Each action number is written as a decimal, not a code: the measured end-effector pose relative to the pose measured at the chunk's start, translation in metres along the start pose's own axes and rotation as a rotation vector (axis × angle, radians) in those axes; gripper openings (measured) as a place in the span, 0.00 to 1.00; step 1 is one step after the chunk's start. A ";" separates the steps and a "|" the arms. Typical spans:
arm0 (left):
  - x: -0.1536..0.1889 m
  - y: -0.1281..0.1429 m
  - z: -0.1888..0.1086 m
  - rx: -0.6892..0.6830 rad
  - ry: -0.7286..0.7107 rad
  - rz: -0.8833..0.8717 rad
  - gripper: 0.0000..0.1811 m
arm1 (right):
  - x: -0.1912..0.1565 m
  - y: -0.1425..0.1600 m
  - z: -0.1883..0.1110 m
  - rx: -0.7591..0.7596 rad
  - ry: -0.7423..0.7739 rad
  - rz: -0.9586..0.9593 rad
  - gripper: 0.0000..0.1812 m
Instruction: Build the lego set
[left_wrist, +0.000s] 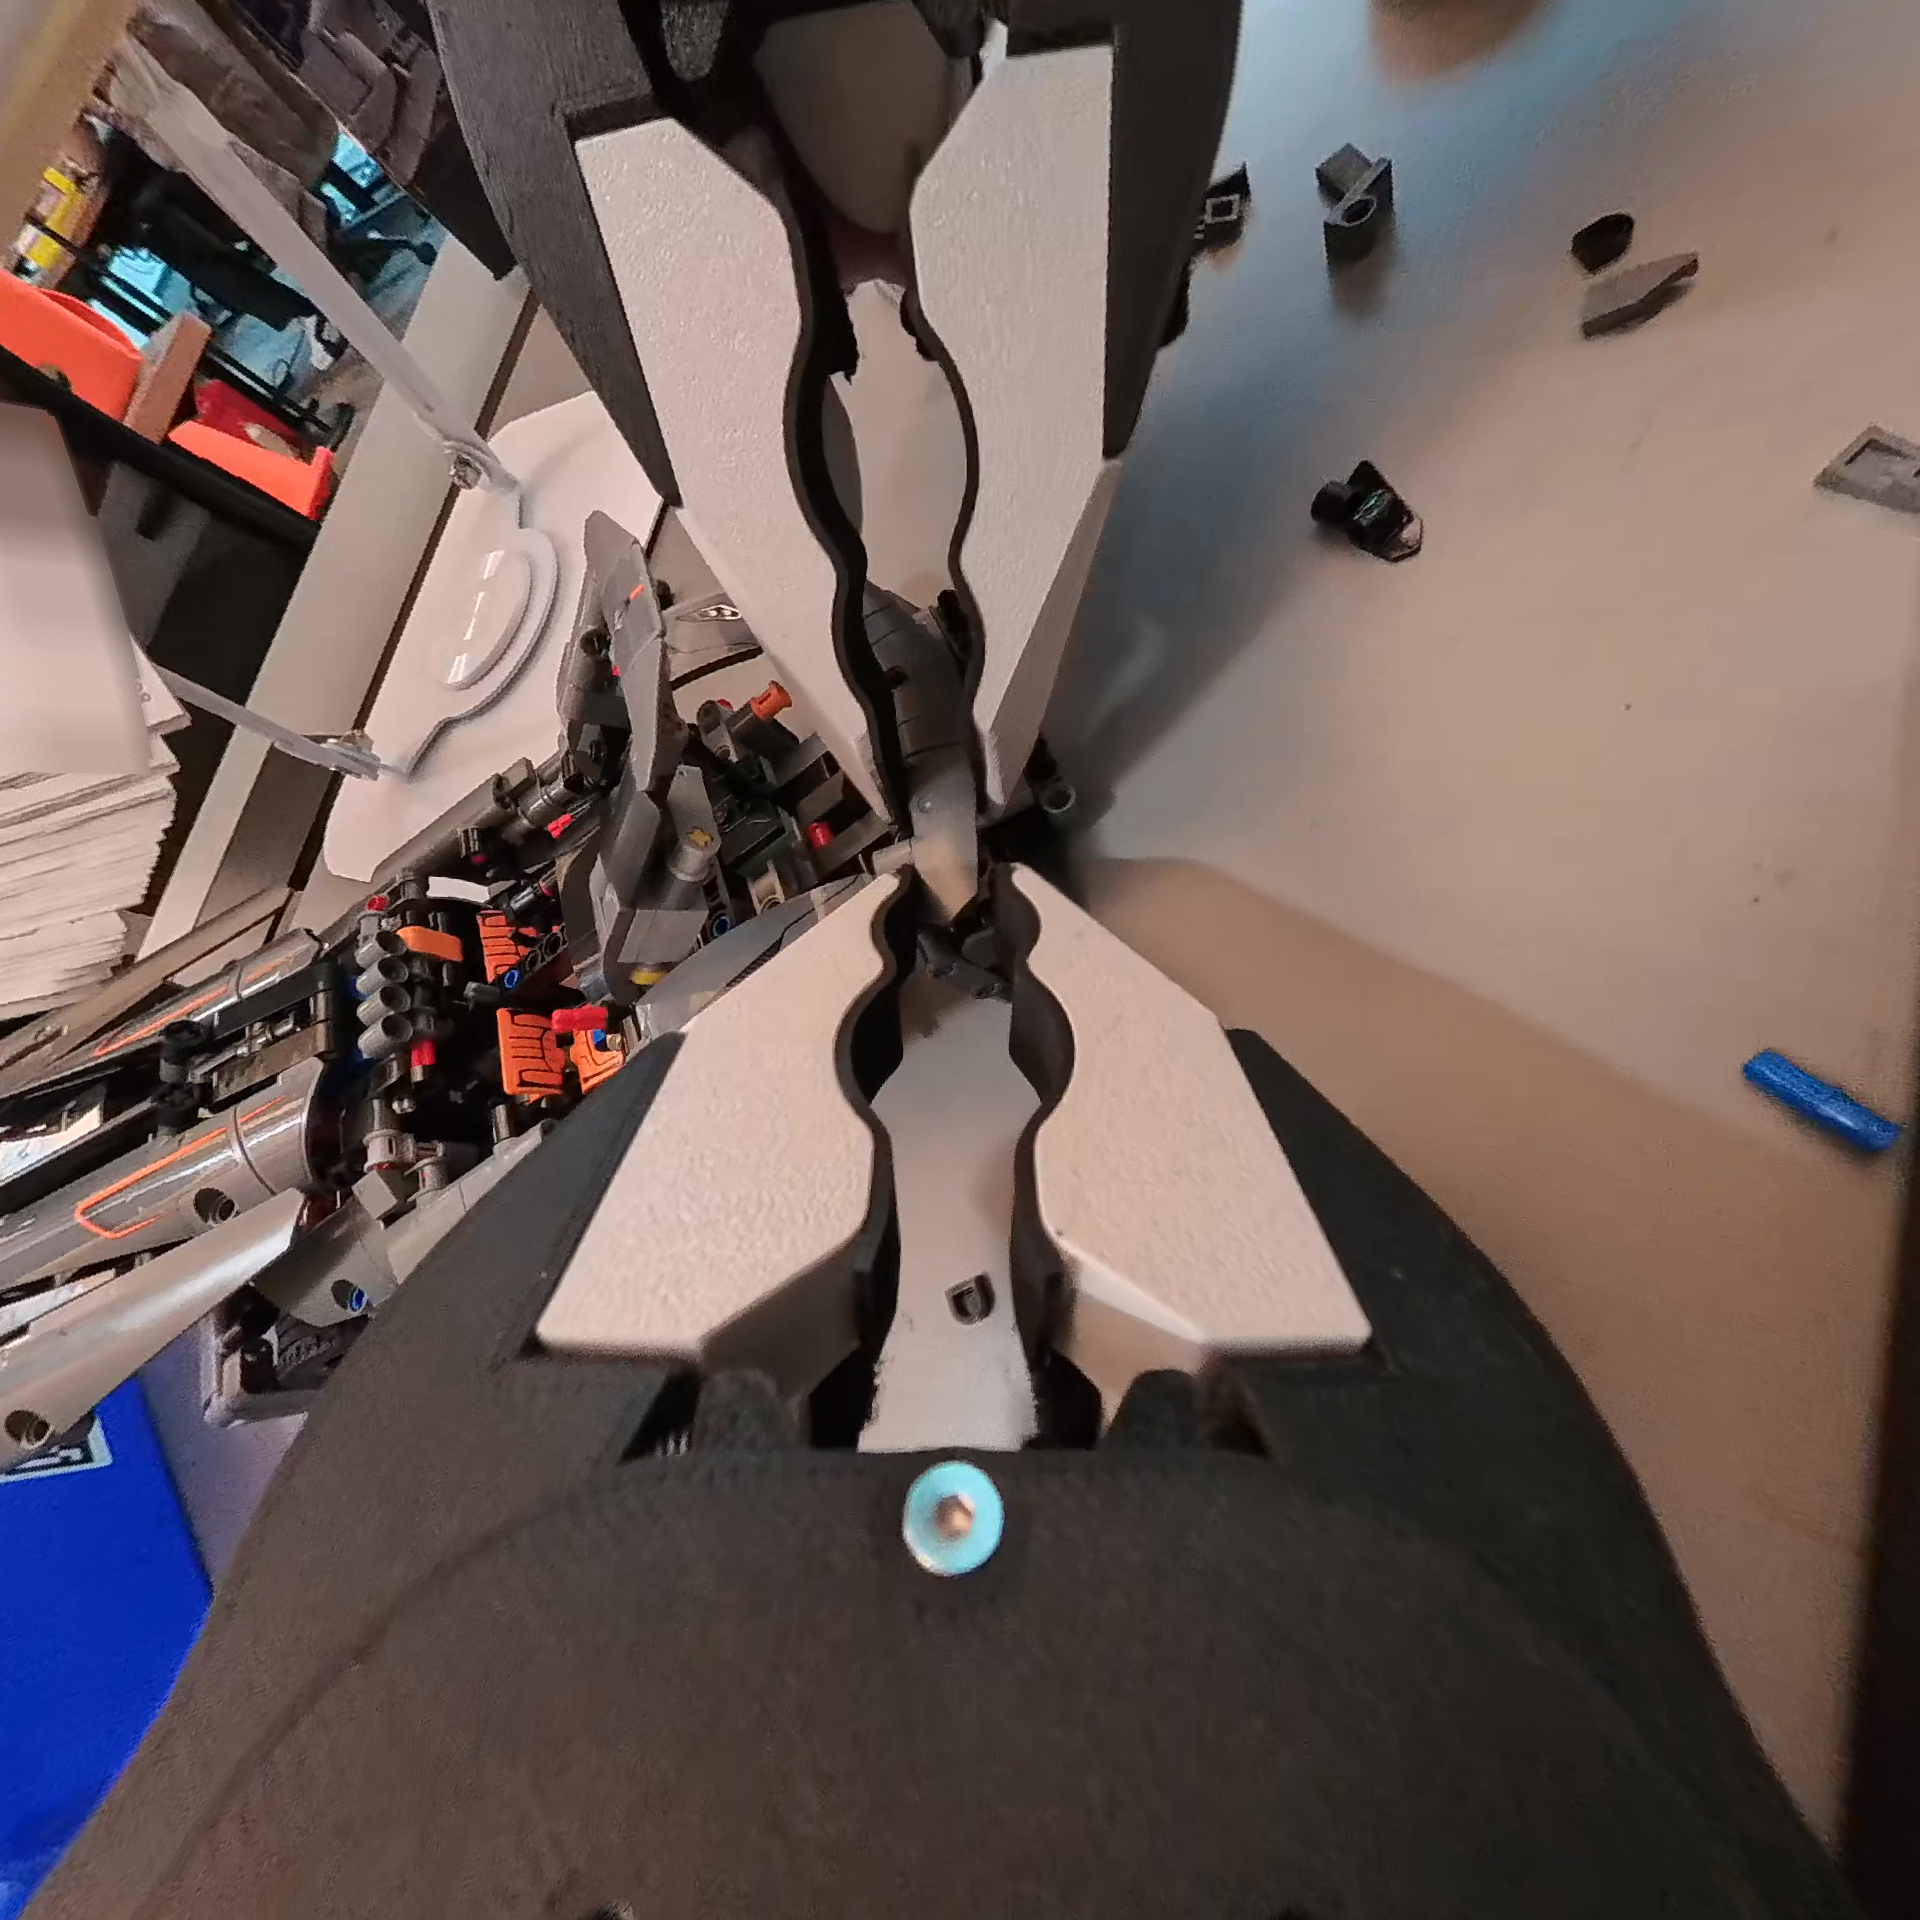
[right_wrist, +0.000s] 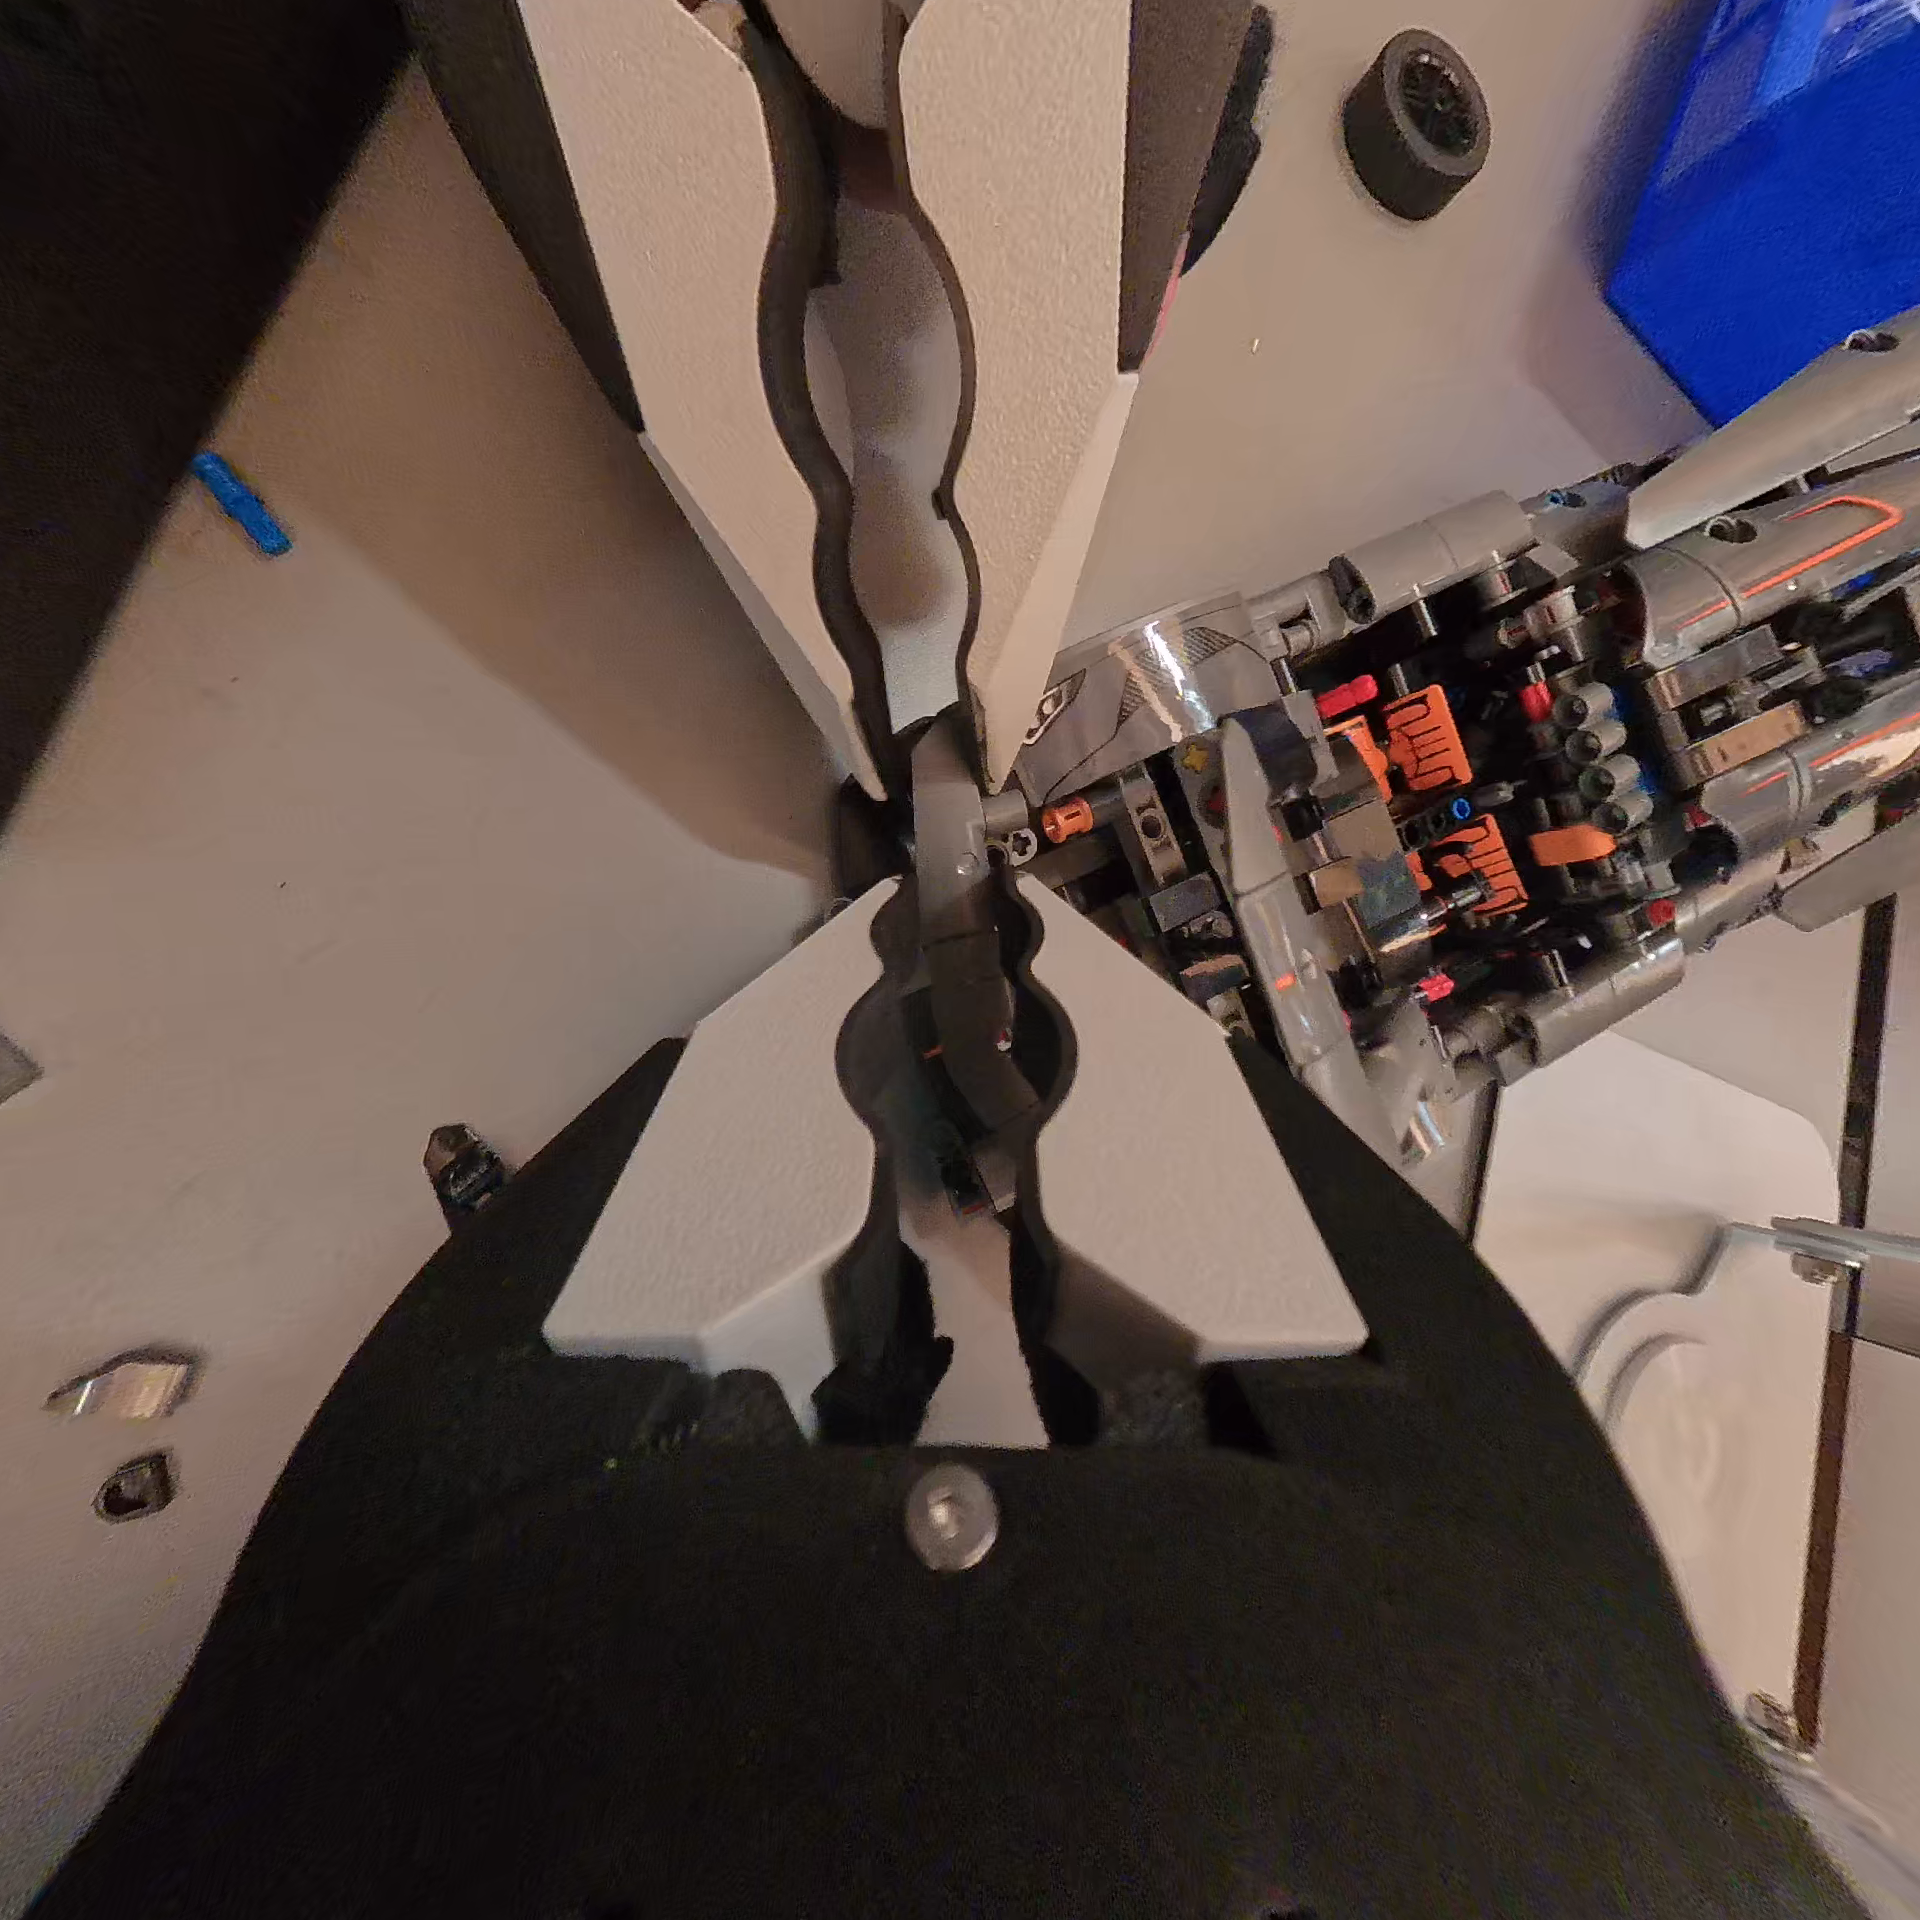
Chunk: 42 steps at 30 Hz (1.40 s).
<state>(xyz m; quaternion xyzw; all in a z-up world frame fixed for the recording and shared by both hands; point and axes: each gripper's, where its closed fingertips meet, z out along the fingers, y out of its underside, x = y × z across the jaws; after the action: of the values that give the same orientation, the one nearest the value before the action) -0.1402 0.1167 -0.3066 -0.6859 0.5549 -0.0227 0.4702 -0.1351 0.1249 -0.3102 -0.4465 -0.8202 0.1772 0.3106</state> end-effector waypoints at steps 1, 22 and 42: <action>0.001 -0.001 0.000 0.001 0.004 -0.003 0.07 | 0.000 0.000 0.000 0.005 -0.010 0.009 0.07; 0.012 -0.007 0.003 0.022 0.061 -0.023 0.06 | -0.012 0.008 -0.002 -0.044 -0.100 0.022 0.07; 0.009 -0.010 0.007 0.029 0.019 -0.016 0.05 | -0.008 0.003 0.002 -0.055 -0.033 0.009 0.10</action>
<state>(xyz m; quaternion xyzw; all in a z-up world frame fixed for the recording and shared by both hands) -0.1251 0.1133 -0.3080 -0.6834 0.5534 -0.0412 0.4744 -0.1310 0.1199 -0.3160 -0.4555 -0.8279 0.1635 0.2836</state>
